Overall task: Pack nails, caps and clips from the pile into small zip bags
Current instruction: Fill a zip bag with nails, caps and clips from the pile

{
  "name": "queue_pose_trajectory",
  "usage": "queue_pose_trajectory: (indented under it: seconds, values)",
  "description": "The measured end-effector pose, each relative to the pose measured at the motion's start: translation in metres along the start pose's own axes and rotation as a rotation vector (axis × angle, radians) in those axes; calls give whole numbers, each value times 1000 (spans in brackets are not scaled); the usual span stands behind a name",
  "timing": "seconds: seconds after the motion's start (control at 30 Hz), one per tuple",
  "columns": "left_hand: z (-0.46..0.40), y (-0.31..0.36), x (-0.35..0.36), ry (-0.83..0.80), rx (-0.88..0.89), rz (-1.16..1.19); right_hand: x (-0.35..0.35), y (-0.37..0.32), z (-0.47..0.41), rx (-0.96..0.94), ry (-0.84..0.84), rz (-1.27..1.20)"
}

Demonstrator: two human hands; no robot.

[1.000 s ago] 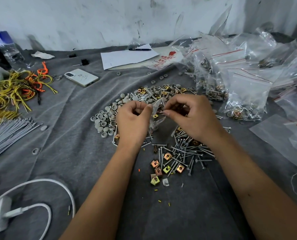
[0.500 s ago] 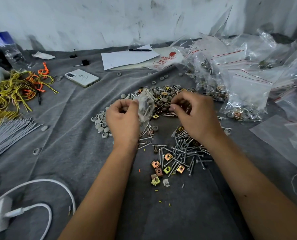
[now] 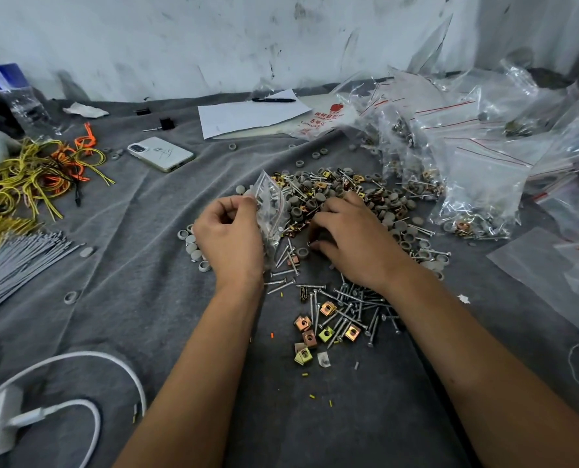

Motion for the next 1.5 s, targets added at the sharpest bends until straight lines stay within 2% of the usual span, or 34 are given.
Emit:
queue_pose_trajectory:
  seconds: [0.17,0.37,0.47,0.6,0.83,1.07,1.13,1.23,1.3,1.4,1.5]
  values:
    - [2,-2,9,-80,0,-28,-2,1,3,18,9,-59]
    - [11,1,23,-180,59,-149,-22,19,15,162,282,-573]
    - [12,1,25,-198,66,-176,-25,21,17,155,346,-758]
    - [15,0,30,-237,88,-209,-31,16,17,91,382,-757]
    - [23,1,39,-299,125,-255,-38,12,19,66,471,-581]
    - [10,-3,24,-200,41,-135,-45,17,23,98,566,-552]
    - [5,-3,15,-126,13,-51,-40,17,20,94,496,-450]
    - [-2,-2,-1,20,-7,38,-14,5,5,16,211,-219]
    - [-6,-2,-9,76,-13,70,-2,-8,-5,-62,91,-111]
    - [-8,-2,-13,95,-17,103,9,-23,-16,-124,-3,-9]
    - [-9,-3,-11,96,-9,103,11,-25,-23,-117,-19,-51]
Point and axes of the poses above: each hand's wrist, its own z-axis away from the middle knuckle, its own x-axis out of the palm, y = z × x, the point moved 9 cm from there along -z, towards the middle knuckle, and after that the axes turned 8 degrees about -x, right-handed, at the moved point
